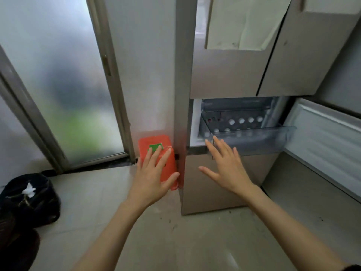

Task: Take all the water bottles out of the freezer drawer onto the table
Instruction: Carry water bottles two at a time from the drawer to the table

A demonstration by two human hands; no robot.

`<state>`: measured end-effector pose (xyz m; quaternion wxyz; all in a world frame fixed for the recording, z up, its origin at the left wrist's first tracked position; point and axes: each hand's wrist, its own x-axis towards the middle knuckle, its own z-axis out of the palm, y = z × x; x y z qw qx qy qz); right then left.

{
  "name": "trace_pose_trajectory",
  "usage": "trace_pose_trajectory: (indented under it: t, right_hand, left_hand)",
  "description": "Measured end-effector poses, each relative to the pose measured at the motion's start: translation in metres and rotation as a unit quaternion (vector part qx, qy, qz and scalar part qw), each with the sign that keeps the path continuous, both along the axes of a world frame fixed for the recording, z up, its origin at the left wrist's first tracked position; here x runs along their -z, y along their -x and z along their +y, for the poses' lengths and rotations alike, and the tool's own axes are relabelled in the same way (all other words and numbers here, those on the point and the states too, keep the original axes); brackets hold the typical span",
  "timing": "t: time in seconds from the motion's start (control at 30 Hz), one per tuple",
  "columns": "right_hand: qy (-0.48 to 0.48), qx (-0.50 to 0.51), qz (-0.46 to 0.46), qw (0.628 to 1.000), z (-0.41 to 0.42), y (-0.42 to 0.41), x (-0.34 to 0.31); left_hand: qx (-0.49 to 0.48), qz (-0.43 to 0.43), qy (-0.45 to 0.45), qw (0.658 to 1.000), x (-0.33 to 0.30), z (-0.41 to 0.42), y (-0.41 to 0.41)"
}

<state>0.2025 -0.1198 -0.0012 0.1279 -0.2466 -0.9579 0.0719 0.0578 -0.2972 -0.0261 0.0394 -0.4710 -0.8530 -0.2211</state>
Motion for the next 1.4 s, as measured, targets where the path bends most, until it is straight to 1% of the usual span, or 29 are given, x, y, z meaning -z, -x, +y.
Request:
trace_pose_trajectory:
  t: [0.13,0.27,0.37,0.5,0.57,0.67,0.77,0.83,0.93,1.0,1.1,1.17,1.3,1.4]
  right_hand:
    - [0.008,0.034,-0.012,0.999,0.072,0.016,-0.006]
    - [0.015,0.077,-0.002,0.997,0.137,0.017,-0.009]
    - [0.036,0.101,0.001,0.994,0.183,0.014,0.001]
    - [0.081,0.119,0.018,0.989,0.245,0.014,0.015]
    - [0.091,0.111,0.018,0.989,0.277,0.015,0.019]
    - [0.097,0.08,0.009,0.992,0.329,0.022,0.024]
    - [0.126,0.051,-0.006,0.991,0.381,0.03,0.03]
    - [0.157,0.039,-0.023,0.987,0.413,0.034,0.037]
    - [0.214,0.035,-0.04,0.975,0.452,0.04,0.052]
    - [0.25,0.037,-0.038,0.967,0.473,0.047,0.062]
    - [0.316,0.038,-0.028,0.948,0.502,0.066,0.071]
    - [0.368,0.061,-0.036,0.927,0.52,0.082,0.074]
    - [0.354,0.063,-0.108,0.927,0.542,0.109,0.092]
    - [0.36,0.066,-0.117,0.923,0.548,0.123,0.105]
  left_hand:
    - [0.024,0.001,0.002,1.0,-0.009,0.089,0.031]
    - [0.077,-0.004,0.01,0.997,-0.016,0.172,0.042]
    - [0.118,-0.024,0.024,0.992,-0.014,0.224,0.041]
    - [0.136,-0.051,0.048,0.988,-0.004,0.289,0.04]
    - [0.138,-0.069,0.055,0.987,0.001,0.324,0.037]
    - [0.123,-0.104,0.049,0.986,0.006,0.378,0.032]
    - [0.071,-0.167,0.035,0.983,0.016,0.43,0.03]
    - [0.032,-0.229,0.033,0.972,0.025,0.463,0.029]
    - [-0.011,-0.286,0.015,0.958,0.032,0.504,0.024]
    - [-0.049,-0.345,-0.013,0.937,0.034,0.528,0.024]
    - [-0.122,-0.448,-0.061,0.884,0.046,0.559,0.032]
    - [-0.162,-0.491,-0.071,0.853,0.054,0.576,0.039]
    - [-0.207,-0.525,-0.06,0.823,0.07,0.597,0.056]
    - [-0.243,-0.577,-0.099,0.774,0.085,0.608,0.068]
